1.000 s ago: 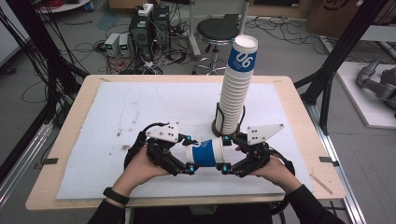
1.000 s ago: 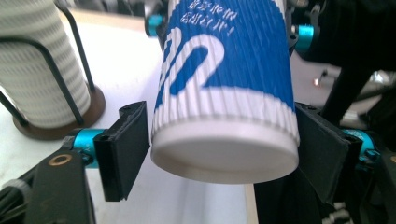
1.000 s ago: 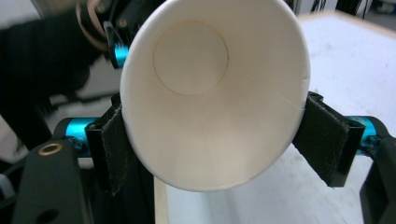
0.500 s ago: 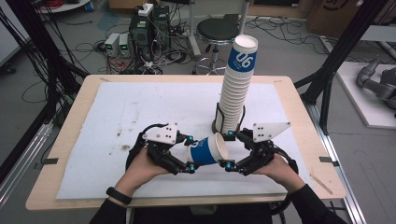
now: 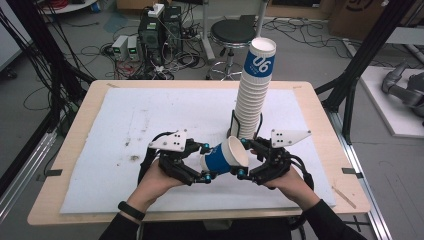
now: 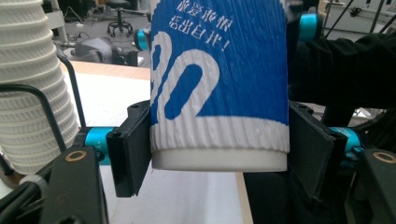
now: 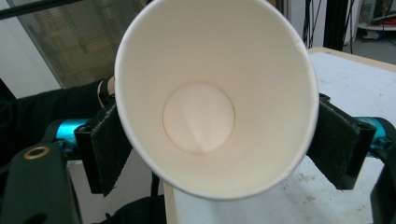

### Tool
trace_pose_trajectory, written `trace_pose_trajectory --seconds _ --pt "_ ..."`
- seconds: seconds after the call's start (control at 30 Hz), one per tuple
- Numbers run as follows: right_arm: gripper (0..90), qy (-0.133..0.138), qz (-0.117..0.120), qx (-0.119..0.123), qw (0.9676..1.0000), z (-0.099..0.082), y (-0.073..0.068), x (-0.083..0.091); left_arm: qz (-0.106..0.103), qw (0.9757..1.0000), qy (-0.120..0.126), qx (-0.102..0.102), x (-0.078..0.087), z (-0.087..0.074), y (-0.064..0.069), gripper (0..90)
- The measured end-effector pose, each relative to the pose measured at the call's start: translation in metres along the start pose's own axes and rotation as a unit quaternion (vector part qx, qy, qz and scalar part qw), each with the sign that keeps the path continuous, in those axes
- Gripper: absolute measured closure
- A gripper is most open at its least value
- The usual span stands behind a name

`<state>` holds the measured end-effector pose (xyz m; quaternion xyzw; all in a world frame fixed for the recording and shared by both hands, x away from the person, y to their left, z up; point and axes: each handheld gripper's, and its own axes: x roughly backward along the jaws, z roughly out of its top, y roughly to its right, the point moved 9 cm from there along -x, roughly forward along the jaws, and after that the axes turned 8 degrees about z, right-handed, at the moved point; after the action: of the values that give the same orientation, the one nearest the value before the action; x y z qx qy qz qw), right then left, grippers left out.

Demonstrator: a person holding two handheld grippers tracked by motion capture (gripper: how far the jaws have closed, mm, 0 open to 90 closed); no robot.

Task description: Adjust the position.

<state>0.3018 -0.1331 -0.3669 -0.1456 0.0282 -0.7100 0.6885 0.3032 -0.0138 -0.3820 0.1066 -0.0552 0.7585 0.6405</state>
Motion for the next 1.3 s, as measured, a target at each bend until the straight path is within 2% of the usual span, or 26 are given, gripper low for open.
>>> trace_pose_trajectory --seconds 0.1,0.2,0.33,0.43,0.57,0.6,0.67,0.83,0.87,1.0,1.2,1.3 --pt "16.8 0.004 0.012 -0.001 0.9999 0.001 -0.001 0.002 -0.003 1.0 0.0 0.0 -0.001 0.0 0.001 29.6" --pt "20.0 0.003 0.01 0.006 0.9999 0.001 0.0 0.004 -0.003 1.0 -0.003 0.0 -0.002 -0.001 0.001 29.8" --pt "22.1 -0.005 0.01 0.016 0.9998 0.0 0.0 0.004 0.002 0.9999 -0.014 -0.003 -0.004 -0.003 0.002 29.7" --pt "22.6 -0.017 0.009 0.019 0.9996 -0.001 0.0 0.004 0.004 0.9994 -0.034 -0.002 -0.006 -0.006 0.003 29.3" --pt "22.7 -0.048 0.008 0.032 0.9983 -0.007 -0.001 0.003 0.007 0.9969 -0.077 -0.012 -0.008 -0.011 0.005 26.8" --pt "22.6 -0.062 0.006 0.032 0.9976 -0.009 -0.001 0.002 0.009 0.9951 -0.097 -0.019 -0.008 -0.014 0.006 25.6" --pt "22.6 -0.08 0.004 0.041 0.9959 -0.012 -0.001 0.0 0.01 0.9925 -0.118 -0.031 -0.01 -0.017 0.008 24.1" --pt "22.6 -0.099 0.004 0.042 0.9941 -0.015 -0.002 -0.001 0.009 0.9883 -0.147 -0.041 -0.018 -0.025 0.01 25.5" --pt "22.5 -0.104 0.008 0.043 0.9936 -0.016 -0.003 -0.001 0.006 0.9884 -0.146 -0.04 -0.018 -0.025 0.011 28.8" --pt "18.5 -0.104 0.005 0.044 0.9936 -0.016 -0.004 -0.003 0.0 0.9901 -0.135 -0.037 -0.021 -0.027 0.012 29.2" --pt "17.5 -0.074 0.004 0.038 0.9965 -0.008 -0.004 -0.001 -0.007 0.9966 -0.08 -0.021 -0.018 -0.019 0.008 29.4" --pt "17.5 -0.051 0.003 0.027 0.9983 -0.003 -0.003 0.001 -0.003 0.9985 -0.053 -0.016 -0.016 -0.014 0.007 29.5"
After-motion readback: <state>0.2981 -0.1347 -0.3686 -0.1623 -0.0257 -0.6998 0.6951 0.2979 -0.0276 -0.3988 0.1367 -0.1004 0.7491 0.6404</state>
